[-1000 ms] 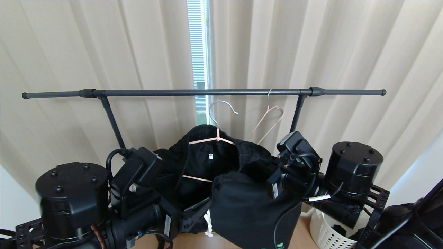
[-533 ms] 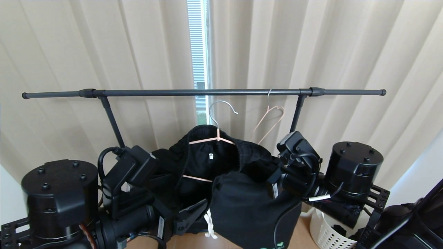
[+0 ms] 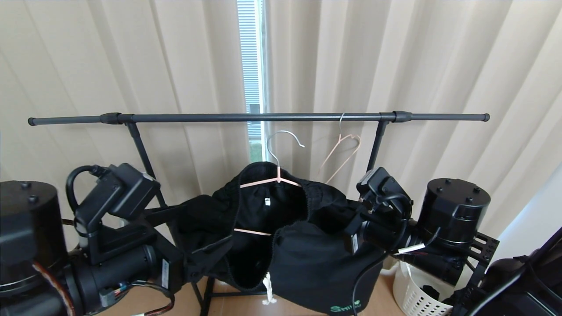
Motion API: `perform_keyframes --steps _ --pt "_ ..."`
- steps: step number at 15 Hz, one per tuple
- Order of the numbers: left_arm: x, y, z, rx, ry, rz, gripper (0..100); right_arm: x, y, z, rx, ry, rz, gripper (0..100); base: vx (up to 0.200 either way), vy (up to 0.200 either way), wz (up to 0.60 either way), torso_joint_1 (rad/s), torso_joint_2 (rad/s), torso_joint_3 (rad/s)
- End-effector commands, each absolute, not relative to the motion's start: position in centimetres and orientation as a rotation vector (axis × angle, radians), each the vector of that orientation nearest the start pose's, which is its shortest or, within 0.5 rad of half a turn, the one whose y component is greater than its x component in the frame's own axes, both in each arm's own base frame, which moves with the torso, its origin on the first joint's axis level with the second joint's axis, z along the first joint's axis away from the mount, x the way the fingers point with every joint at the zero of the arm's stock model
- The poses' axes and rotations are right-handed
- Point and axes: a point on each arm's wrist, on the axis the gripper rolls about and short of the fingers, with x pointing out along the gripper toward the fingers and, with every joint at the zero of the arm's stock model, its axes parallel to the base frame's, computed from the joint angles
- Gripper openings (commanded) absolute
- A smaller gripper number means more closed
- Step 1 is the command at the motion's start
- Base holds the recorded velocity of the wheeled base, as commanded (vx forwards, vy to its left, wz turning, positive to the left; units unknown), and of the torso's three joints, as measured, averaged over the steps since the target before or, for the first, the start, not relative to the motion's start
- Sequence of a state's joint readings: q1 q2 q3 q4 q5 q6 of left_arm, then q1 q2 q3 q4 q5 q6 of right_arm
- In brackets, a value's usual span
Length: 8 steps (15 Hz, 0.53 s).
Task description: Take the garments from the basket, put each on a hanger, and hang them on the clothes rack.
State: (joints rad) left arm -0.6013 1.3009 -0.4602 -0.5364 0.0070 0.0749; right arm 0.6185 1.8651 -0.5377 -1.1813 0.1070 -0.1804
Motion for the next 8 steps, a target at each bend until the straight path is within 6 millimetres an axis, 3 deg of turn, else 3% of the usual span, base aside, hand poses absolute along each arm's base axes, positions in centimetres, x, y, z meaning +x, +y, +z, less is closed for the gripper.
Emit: perform_keyframes --steps 1,4,6,8 --pt "15.3 -8.0 19.0 0.201 0.202 -0.548 100 24.8 17.2 12.1 -0.206 0.079 0.743 0 0.000 0.000 0.00 0.000 0.00 0.000" --pt "17.1 -5.4 19.2 0.275 0.182 -0.545 100 24.8 17.0 12.0 -0.205 0.084 0.765 0 0.000 0.000 0.00 0.000 0.00 0.000" --pt "19.9 -3.6 19.0 0.409 0.191 -0.592 100 24.8 17.1 12.0 -0.201 0.081 0.800 0 0.000 0.000 0.00 0.000 0.00 0.000" --pt "20.9 -3.4 18.9 0.482 0.173 -0.764 100 24.7 17.1 12.0 -0.201 0.082 0.807 0 0.000 0.000 0.00 0.000 0.00 0.000"
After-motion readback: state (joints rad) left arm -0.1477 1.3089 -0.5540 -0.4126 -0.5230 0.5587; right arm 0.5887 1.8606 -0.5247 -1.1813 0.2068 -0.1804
